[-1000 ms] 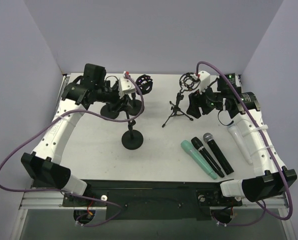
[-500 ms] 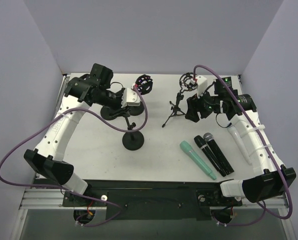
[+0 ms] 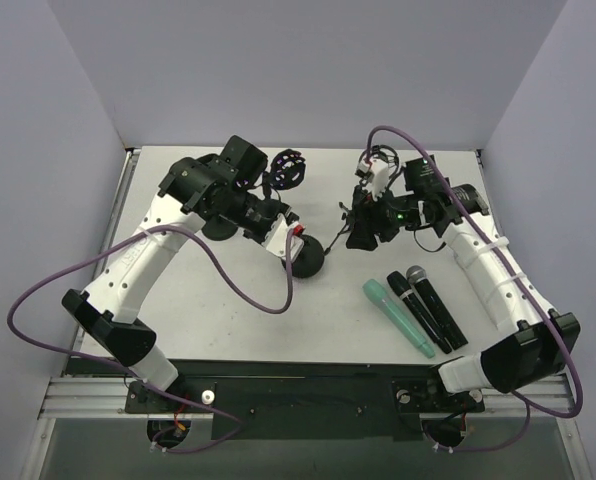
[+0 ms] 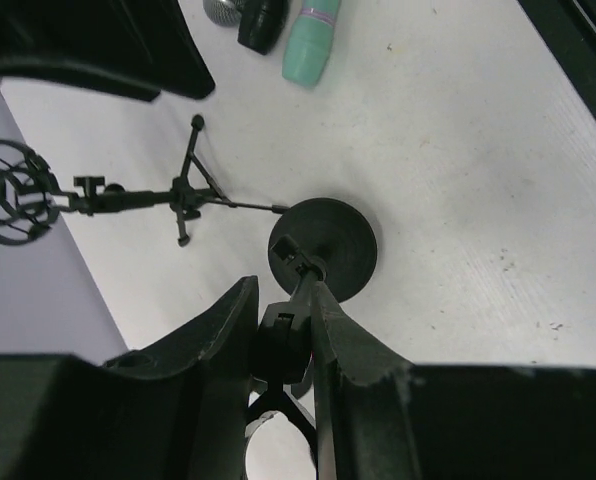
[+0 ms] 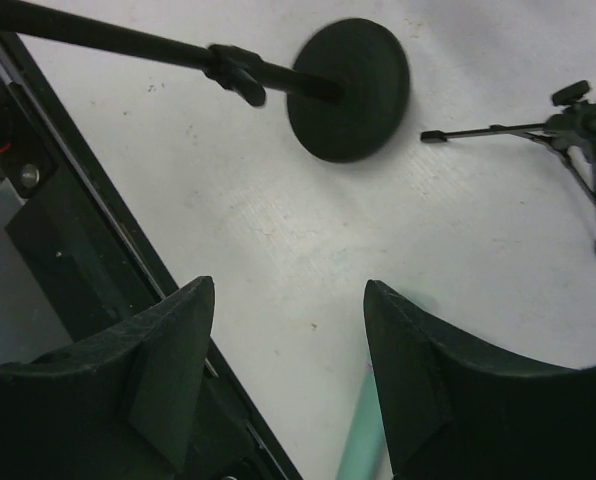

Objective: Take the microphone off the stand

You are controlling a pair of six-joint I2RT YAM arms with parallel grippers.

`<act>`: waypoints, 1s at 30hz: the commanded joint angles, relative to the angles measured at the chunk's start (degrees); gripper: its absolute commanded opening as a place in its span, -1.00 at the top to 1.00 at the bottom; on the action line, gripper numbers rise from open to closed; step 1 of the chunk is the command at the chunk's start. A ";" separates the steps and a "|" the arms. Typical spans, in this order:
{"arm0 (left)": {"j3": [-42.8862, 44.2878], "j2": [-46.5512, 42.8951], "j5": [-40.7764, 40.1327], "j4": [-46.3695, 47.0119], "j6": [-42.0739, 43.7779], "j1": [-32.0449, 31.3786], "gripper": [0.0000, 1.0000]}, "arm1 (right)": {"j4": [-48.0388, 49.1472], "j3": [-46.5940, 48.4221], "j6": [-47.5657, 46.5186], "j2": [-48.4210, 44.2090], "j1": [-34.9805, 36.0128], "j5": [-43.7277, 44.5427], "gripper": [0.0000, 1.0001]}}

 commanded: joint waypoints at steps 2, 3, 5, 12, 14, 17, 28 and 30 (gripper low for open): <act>4.01 -1.63 5.10 -11.84 13.02 -0.82 1.00 | 3.27 -1.82 6.44 2.29 3.27 -7.02 -0.13; 4.71 -1.37 5.98 -11.92 11.45 -0.82 1.00 | 2.84 -1.74 5.57 2.99 3.62 -7.47 -0.13; 5.68 -1.28 7.99 -11.92 8.73 -0.91 1.00 | 1.70 -1.65 3.20 3.70 4.67 -8.00 -0.13; 8.40 -0.49 8.19 -11.92 -1.99 -1.97 1.00 | -0.77 -5.59 -17.00 3.09 5.64 -9.93 -0.09; 9.46 0.04 7.05 -11.92 -8.13 -1.97 1.00 | 0.45 -6.91 -20.17 2.91 6.43 -9.41 -0.09; 9.20 -0.31 6.78 -12.10 -12.55 -1.53 1.00 | 3.44 -8.58 -22.12 3.00 7.93 -9.14 -0.09; -1.16 -5.58 10.47 -11.92 -11.85 0.67 1.00 | 15.22 -10.88 -22.65 8.27 11.62 -16.60 -0.18; -3.00 -5.93 10.64 -11.92 -10.46 0.41 1.00 | 15.58 -9.91 -22.56 10.03 12.58 -18.18 -0.36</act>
